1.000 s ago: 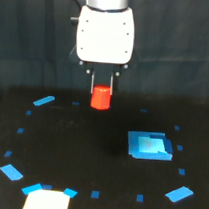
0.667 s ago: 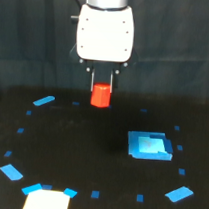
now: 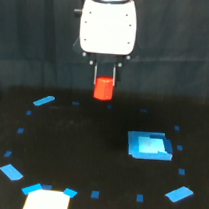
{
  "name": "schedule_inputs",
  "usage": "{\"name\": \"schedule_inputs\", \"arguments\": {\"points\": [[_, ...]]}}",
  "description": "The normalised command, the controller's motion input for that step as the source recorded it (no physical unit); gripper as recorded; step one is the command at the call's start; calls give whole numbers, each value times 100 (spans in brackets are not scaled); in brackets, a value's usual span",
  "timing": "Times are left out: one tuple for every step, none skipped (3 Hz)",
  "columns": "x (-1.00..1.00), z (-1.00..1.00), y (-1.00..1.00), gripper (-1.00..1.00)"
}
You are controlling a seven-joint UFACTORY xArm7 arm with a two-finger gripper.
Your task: Pick up the red object from the table
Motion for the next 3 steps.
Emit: {"name": "schedule_inputs", "arguments": {"points": [[-18,45,1,-66],[5,7,5,-100],[7,54,8,-100]]}}
